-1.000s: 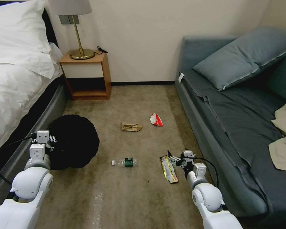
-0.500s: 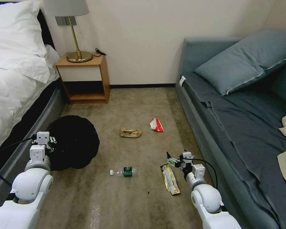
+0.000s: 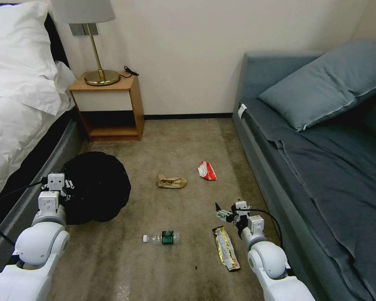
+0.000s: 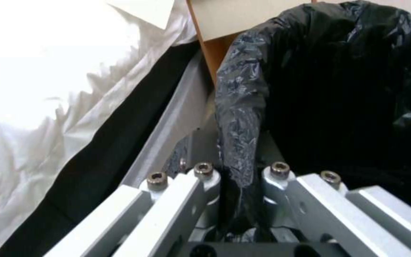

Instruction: Pick up the trash bin, then pick up the garbage on the floor and place it into the trash bin.

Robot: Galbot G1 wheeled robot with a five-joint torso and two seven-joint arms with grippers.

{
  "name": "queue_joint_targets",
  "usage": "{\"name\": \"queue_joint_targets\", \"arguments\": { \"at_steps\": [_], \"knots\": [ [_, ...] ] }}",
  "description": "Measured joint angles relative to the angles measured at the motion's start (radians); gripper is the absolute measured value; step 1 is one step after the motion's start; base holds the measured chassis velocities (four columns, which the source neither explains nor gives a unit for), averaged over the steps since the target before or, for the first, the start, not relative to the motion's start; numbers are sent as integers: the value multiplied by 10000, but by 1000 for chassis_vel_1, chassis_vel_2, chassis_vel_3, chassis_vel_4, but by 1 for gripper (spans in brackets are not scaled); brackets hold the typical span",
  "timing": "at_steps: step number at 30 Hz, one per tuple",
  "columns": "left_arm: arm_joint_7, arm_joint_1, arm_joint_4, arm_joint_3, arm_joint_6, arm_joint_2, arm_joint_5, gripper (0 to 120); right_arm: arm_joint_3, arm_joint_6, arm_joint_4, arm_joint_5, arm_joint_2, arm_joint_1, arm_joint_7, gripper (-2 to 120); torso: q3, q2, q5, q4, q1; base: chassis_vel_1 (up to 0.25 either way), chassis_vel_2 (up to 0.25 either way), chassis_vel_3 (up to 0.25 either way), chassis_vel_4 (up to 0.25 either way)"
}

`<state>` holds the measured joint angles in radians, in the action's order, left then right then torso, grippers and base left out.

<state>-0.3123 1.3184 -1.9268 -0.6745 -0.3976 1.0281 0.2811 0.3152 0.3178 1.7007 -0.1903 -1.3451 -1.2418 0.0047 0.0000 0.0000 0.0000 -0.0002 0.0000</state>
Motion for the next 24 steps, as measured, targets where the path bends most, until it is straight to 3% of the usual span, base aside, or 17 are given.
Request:
{"name": "queue_joint_targets", "arguments": {
  "at_steps": [8, 16, 24],
  "knots": [
    [-1, 112, 131, -162, 64, 55, 1, 5, -847, 1078, -553, -519, 488, 982, -142, 100, 0, 0, 1, 2, 0, 0, 0, 0, 0],
    [36, 478, 110, -657, 102, 171, -17, 5, -2176, 2325, -1240, -2048, 1684, 2149, -223, 100, 1, 0, 1, 3, 0, 0, 0, 0, 0],
    [132, 860, -9, -895, 241, 428, -224, 5, -2594, 3031, -1552, -2859, 2567, 2460, -196, 100, 0, 0, 1, 2, 0, 0, 0, 0, 0]
  ]
}}
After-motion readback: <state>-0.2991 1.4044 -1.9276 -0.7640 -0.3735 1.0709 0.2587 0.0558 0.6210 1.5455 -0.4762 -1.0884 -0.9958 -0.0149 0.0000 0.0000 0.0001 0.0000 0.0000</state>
